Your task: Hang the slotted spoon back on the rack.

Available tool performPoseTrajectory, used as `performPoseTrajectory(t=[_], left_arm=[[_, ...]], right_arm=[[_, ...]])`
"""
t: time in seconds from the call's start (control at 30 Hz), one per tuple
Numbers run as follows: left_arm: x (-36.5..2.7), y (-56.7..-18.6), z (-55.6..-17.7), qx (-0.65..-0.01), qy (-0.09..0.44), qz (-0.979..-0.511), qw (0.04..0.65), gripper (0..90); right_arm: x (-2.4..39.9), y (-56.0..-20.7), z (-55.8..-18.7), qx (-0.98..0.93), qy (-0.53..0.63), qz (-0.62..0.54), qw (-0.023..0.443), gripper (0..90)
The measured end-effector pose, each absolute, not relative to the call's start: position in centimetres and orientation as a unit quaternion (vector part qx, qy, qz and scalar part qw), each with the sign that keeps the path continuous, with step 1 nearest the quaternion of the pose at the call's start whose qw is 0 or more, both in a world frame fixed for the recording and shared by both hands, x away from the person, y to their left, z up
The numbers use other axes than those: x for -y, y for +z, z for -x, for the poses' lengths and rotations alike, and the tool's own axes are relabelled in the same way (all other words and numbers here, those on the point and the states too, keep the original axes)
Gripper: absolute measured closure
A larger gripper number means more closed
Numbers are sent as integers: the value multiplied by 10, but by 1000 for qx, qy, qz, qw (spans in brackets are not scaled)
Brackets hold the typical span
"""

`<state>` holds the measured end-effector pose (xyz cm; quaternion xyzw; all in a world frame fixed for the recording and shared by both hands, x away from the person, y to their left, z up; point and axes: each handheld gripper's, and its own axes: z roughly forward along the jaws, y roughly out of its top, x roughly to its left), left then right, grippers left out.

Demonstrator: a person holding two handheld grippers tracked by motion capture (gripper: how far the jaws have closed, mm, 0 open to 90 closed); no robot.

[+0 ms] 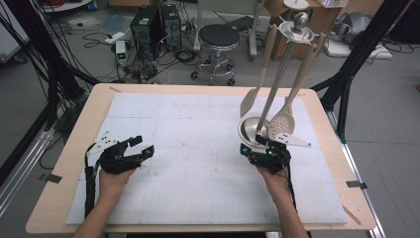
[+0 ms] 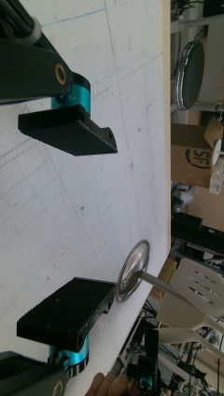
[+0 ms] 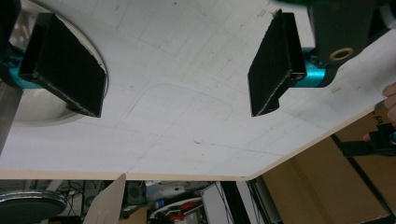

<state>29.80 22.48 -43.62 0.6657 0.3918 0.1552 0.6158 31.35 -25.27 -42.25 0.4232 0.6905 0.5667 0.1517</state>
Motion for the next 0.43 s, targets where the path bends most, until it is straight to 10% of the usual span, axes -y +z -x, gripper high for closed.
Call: performPoseTrajectory(t=[0.43], left_arm=[[-225, -437, -299, -395, 151, -667, 613, 285]], right_arm=[[252, -423, -312, -692, 567, -420, 153, 190]])
